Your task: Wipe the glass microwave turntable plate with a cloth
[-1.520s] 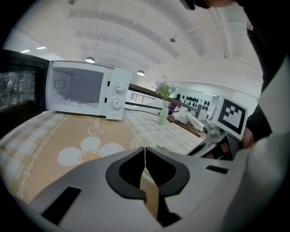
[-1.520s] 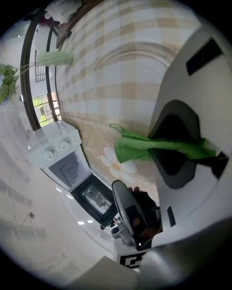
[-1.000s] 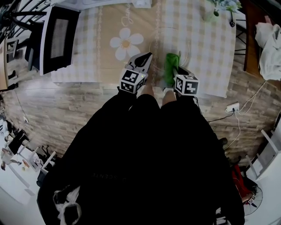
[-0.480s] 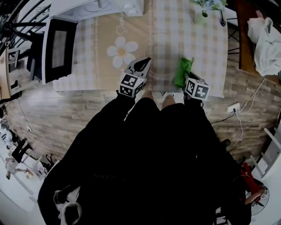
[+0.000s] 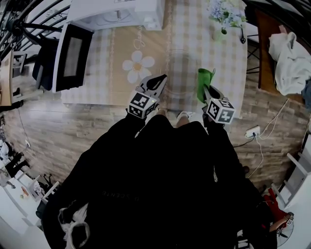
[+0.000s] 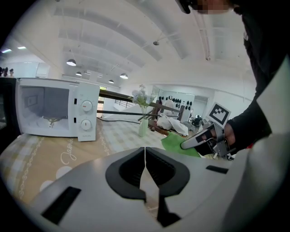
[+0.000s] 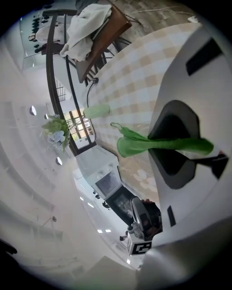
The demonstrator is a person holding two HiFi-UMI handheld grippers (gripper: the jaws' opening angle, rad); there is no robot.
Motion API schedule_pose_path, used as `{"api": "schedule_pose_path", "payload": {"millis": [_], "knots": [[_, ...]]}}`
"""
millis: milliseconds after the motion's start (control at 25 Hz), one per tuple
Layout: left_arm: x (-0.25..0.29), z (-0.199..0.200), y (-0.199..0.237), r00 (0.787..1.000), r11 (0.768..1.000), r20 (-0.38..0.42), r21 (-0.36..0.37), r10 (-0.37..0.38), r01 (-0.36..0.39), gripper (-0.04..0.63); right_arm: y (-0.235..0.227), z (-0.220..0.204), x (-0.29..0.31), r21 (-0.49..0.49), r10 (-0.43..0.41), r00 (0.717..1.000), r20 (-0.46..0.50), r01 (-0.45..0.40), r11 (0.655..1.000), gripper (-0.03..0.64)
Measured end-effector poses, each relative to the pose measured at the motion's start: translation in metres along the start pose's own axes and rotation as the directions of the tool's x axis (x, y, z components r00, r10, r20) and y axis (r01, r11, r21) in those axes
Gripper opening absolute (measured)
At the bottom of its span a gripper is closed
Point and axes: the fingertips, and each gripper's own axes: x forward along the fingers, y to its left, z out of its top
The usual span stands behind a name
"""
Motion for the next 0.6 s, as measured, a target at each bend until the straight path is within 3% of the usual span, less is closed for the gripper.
{"api": "schedule_pose_path", "payload": {"millis": [280,600], "knots": [[-0.019,0.049,0.000,0.995,1.000,0.098,-0.004,0.025,-0.025,0.023,0.046,0.041,-0.012,-0.137,0.145,0.987,0.072,-0.135,0.981,0.054],[-0.045,0.107,-0.014,0.982,0.997,0.189,0.078,0.005,-0.020,0.023,0.096,0.097,-0.044,-0.313,0.270,0.944,0.189,-0.202,0.928,0.054]]}}
